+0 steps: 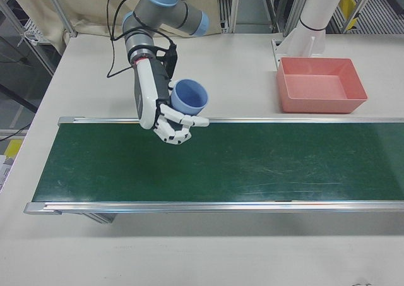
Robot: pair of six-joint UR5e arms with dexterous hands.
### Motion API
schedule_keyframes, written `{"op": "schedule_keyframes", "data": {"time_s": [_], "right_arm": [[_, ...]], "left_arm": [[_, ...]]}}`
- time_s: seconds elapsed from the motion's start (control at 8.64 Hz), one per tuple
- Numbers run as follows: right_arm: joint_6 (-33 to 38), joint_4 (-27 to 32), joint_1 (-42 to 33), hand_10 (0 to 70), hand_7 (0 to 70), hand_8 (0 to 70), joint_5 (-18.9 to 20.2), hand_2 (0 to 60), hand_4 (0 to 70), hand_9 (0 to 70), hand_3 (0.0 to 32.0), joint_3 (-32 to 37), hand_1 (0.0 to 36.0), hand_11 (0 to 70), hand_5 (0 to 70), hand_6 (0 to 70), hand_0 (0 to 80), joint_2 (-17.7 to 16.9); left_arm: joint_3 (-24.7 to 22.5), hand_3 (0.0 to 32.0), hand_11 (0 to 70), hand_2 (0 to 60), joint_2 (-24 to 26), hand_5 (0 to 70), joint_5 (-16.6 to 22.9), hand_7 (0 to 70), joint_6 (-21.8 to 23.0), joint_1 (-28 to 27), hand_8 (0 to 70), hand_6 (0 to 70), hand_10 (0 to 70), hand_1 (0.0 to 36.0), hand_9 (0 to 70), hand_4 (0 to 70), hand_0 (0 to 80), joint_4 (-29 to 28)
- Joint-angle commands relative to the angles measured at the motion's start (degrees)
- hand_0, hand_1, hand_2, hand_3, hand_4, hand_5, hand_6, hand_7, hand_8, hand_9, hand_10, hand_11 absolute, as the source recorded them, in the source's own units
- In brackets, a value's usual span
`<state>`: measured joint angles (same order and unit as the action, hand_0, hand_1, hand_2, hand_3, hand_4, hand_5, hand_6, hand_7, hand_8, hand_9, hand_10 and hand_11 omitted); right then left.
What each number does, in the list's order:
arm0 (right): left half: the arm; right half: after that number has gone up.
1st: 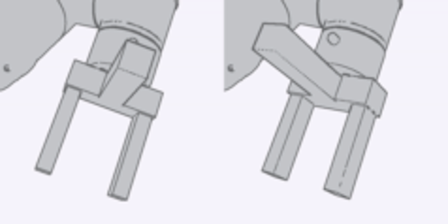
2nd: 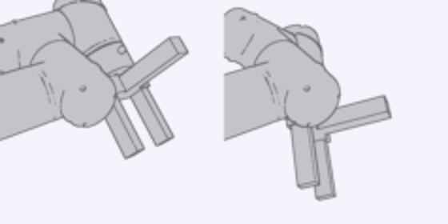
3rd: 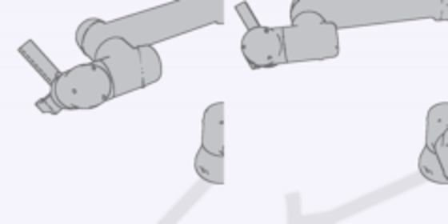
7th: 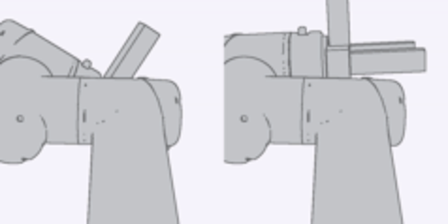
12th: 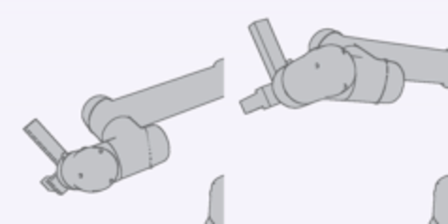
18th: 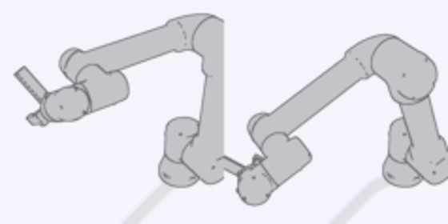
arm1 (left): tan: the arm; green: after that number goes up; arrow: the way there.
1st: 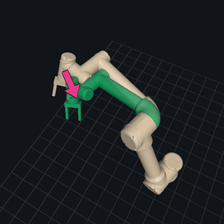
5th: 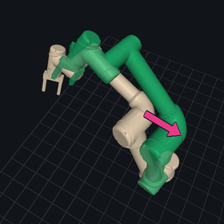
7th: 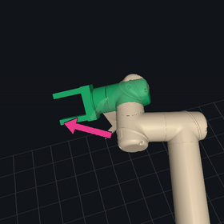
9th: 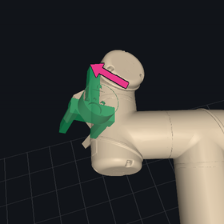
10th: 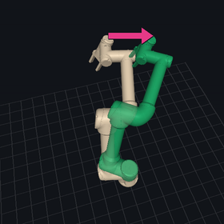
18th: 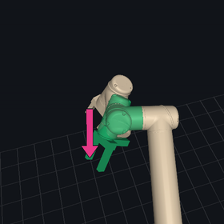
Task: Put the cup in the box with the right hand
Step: 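Close the right hand fingers around the blue cup on the belt, then lift the blue cup off the belt and carry it toward the pink tray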
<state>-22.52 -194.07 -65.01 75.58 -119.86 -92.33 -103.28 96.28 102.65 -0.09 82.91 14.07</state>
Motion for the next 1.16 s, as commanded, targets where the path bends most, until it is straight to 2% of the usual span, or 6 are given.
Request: {"op": "schedule_keyframes", "data": {"time_s": [0.0,0.23,0.35,0.46,0.69,1.04], "right_arm": [[-1.6,-8.3,4.3,28.1,70.0,40.2,0.0,60.0,31.3,65.1,0.0,-14.5,36.0,43.5,16.5,28.1,57.3,0.6],[-4.2,-9.6,14.4,26.7,70.0,39.3,-2.2,60.0,31.0,64.0,0.0,-18.6,36.0,41.9,16.4,28.1,59.2,0.8],[-6.5,-9.6,22.5,26.0,70.0,39.0,-6.7,60.0,29.2,63.7,0.0,-21.4,36.0,40.9,16.3,28.2,58.6,0.8],[-9.1,-9.7,30.7,25.4,70.0,38.6,-11.9,60.0,35.0,63.2,0.0,-22.7,36.0,40.2,16.3,28.2,62.0,3.3],[-16.5,-13.1,43.7,24.7,70.0,37.6,-18.2,60.0,33.4,62.1,0.0,-22.3,36.0,39.1,15.7,27.5,60.0,11.7],[-22.8,-12.6,53.9,20.8,70.0,30.0,-24.0,60.0,28.9,51.6,0.0,-21.9,36.0,33.1,13.6,22.4,57.8,12.6]], "left_arm": [[0.1,0.0,0.0,0.0,0.0,0.0,0.0,0.0,0.0,0.0,0.0,0.0,0.0,0.0,0.0,0.0,0.0,0.0],[0.1,0.0,0.0,0.0,0.0,0.0,0.0,0.0,0.0,0.1,0.0,0.0,0.0,0.0,0.0,0.0,0.0,0.0],[0.0,0.0,0.0,0.0,0.0,0.0,-0.1,0.0,0.0,0.0,0.0,0.0,0.0,0.0,0.0,0.0,0.0,0.0],[0.0,0.0,0.0,0.0,0.0,0.0,-0.1,0.0,0.0,0.0,0.0,0.0,0.0,0.0,0.0,0.0,0.0,0.0],[-0.1,0.0,0.0,0.0,0.0,0.0,0.0,0.0,0.0,0.1,0.0,0.0,0.0,0.0,0.0,0.0,0.0,0.1],[0.0,0.0,0.0,0.0,0.0,0.0,0.0,0.0,0.0,0.1,0.0,0.0,0.0,0.0,0.0,0.0,0.0,0.0]]}}
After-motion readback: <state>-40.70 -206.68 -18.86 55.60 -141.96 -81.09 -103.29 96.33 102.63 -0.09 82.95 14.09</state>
